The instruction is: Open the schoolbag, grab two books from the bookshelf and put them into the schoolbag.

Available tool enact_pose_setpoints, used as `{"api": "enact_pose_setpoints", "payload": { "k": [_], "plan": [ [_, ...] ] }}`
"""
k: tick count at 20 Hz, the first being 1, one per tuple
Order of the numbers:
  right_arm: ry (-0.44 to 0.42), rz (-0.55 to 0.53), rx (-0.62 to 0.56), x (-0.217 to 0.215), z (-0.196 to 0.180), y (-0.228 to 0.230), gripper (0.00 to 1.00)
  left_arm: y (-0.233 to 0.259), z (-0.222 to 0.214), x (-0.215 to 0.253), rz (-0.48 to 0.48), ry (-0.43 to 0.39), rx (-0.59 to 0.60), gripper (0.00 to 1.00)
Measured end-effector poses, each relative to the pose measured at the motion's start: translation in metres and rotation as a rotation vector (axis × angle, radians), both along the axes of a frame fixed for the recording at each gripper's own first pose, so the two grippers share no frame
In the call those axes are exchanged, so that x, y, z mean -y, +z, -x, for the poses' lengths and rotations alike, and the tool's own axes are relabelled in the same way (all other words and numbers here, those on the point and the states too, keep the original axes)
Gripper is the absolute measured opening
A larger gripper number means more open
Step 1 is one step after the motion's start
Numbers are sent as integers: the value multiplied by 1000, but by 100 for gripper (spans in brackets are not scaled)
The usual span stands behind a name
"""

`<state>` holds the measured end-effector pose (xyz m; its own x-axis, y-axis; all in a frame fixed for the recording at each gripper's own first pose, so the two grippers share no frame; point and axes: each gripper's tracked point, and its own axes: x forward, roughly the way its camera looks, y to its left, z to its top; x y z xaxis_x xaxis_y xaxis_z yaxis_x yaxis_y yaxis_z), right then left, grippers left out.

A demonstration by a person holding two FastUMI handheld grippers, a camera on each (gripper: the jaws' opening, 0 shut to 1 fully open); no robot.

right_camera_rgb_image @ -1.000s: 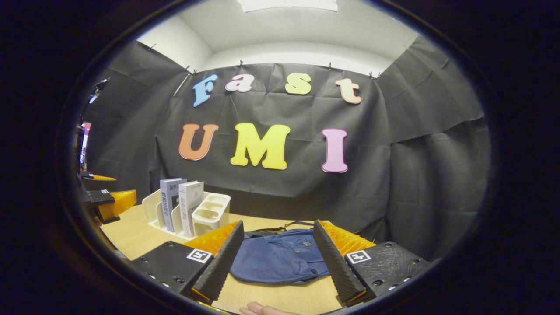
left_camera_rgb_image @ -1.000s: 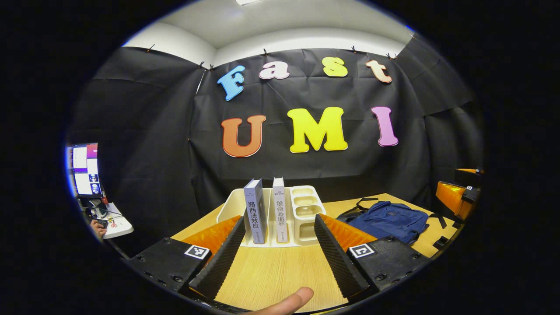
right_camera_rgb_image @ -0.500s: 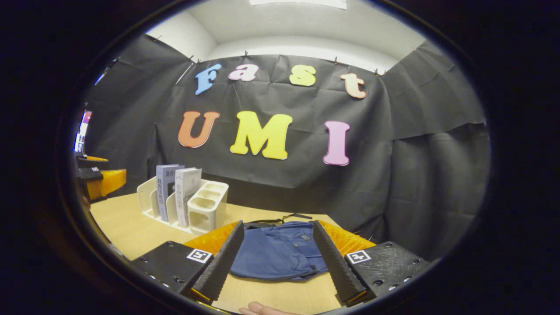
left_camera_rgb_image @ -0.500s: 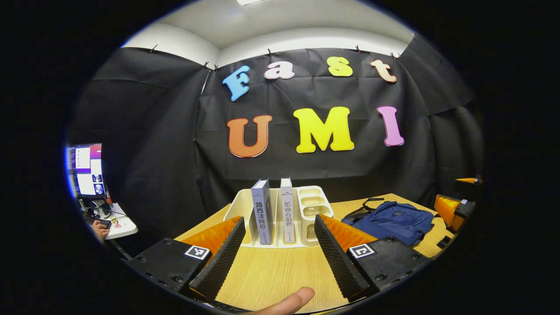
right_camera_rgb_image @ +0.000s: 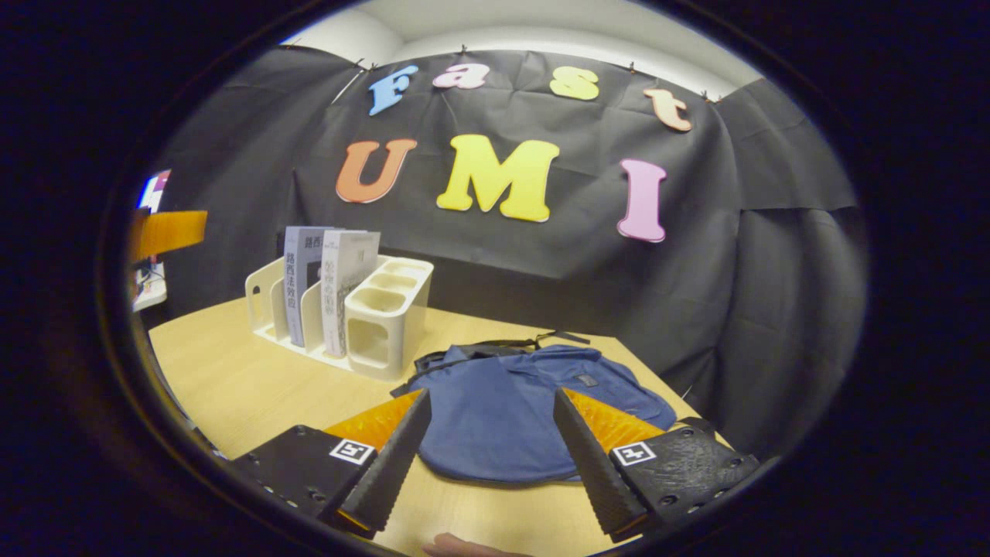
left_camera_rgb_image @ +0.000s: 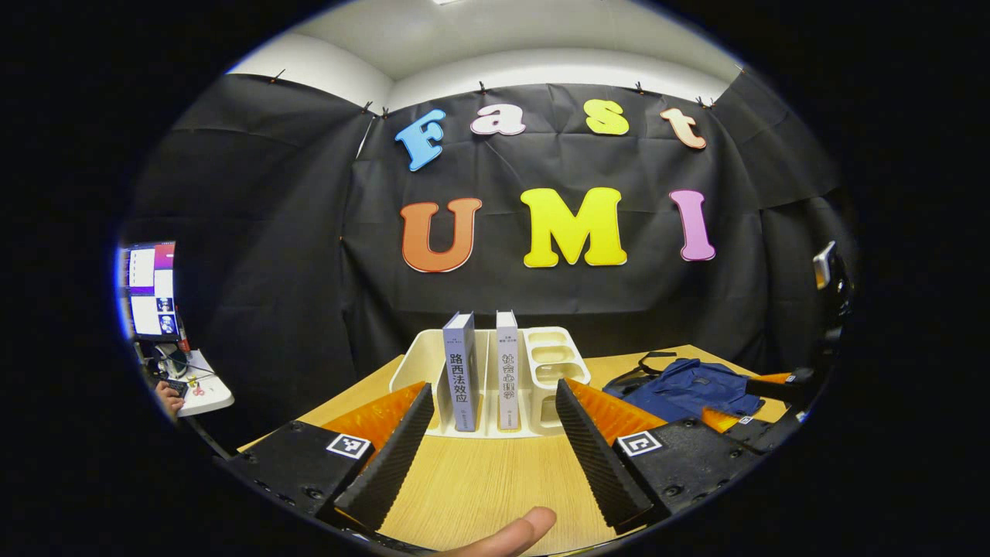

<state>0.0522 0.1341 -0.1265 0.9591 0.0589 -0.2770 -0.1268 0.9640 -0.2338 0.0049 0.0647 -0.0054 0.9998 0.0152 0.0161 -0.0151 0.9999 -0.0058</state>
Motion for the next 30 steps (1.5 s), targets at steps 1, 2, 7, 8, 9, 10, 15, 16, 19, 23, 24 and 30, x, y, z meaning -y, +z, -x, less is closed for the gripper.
{"api": "enact_pose_setpoints", "payload": {
  "k": [1,2,7,8,9,10,15,16,19,23,24,30],
  "plan": [
    [14,11,-17,-9,-4,-8,99,-1,-3,-1,2,1,1,99],
    [29,22,-29,-18,-10,-17,98,-5,-6,-2,5,3,-8,99],
    [53,140,-90,-46,-31,-60,95,-19,-16,-23,6,46,-54,100],
    [53,175,-84,-47,-35,-63,95,-19,-17,-26,5,57,-58,100],
    [60,216,-74,-52,-41,-65,95,-20,-18,-27,2,62,-60,100],
    [55,267,-67,-53,-46,-70,98,-21,-19,-26,-1,59,-62,100],
    [55,383,-137,-56,-65,-99,94,-26,-22,-17,-18,29,-73,99],
    [42,399,-147,-53,-69,-102,93,-26,-22,-16,-13,24,-75,99],
    [8,450,-171,-46,-77,-106,93,-31,-24,-13,4,10,-88,99],
    [-35,510,-159,-37,-83,-102,93,-38,-27,-17,30,11,-113,100],
    [-39,511,-145,-36,-84,-98,92,-39,-28,-20,32,18,-118,100],
    [-111,454,-134,-29,-93,-82,89,-43,-31,-33,21,48,-127,100]
  ]
}}
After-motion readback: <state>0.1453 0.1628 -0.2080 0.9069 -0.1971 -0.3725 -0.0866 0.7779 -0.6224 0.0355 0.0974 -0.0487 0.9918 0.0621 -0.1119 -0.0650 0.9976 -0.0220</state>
